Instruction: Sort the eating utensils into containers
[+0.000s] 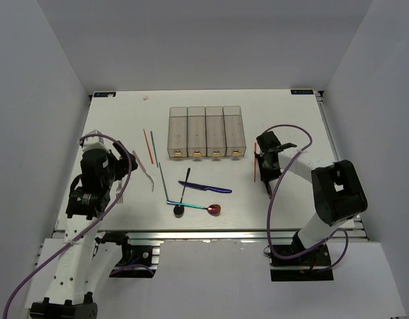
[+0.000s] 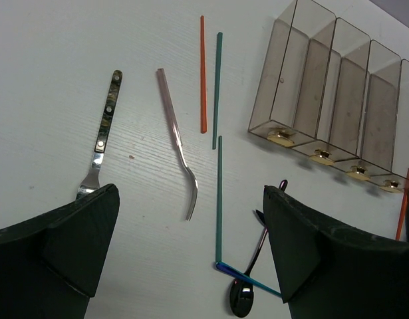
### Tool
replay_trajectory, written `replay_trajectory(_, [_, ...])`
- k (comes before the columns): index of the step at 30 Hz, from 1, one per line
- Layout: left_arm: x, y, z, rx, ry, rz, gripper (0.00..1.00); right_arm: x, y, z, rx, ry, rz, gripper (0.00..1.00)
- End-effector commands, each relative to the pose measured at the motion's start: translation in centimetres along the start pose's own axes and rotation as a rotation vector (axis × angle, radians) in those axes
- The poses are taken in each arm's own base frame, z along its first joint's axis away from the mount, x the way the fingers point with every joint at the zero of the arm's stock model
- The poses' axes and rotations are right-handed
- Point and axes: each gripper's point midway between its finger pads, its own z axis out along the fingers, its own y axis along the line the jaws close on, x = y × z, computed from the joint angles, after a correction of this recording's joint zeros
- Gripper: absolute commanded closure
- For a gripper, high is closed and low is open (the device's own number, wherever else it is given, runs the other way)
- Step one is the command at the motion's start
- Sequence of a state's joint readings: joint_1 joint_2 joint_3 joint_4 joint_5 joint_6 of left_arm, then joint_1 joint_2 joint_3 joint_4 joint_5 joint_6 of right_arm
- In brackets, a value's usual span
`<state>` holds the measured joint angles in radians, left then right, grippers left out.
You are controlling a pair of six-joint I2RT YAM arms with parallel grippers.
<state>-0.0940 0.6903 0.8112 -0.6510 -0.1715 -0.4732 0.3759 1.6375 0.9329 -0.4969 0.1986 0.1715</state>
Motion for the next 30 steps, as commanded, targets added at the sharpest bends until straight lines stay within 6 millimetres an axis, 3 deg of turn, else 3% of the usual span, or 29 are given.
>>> replay_trajectory(1, [-0.1, -0.2, 0.0, 0.01, -0.005, -0.006, 0.02, 1.0, 0.1, 1.5, 0.0, 0.026, -0.017, 0.74])
replay_trajectory(3, [0.0, -0.2, 0.1, 0.008, -0.002, -0.005, 0.02, 1.0, 0.3, 1.6, -0.012, 0.025, -0.012, 0.77])
replay_trajectory(9, [0.0, -0.2, 0.1, 0.005, -0.002, -0.005, 0.02, 1.5, 0.5, 0.8, -0.025, 0.023, 0.017, 1.0])
replay_trajectory(16, [-0.1, -0.1, 0.0, 0.004, -0.007, -0.006, 0.02, 1.1, 0.1, -2.0, -0.016, -0.025, 0.064, 1.0])
replay_trajectory(24, [-0.1, -0.1, 0.0, 0.005, -0.009, -0.007, 0.02, -1.7, 0.0, -6.2, -0.042, -0.155, 0.089, 1.0])
replay_trajectory(28, [-0.1, -0.1, 0.0, 0.005, -0.009, -0.007, 0.02, -5.1, 1.1, -9.3, -0.117, -0.249, 0.092, 1.0])
replay_trajectory(30, [-0.3, -0.1, -0.1, 0.001, -0.014, -0.009, 0.02, -8.5, 2.7, -11.7, -0.205, -0.316, 0.081, 1.0])
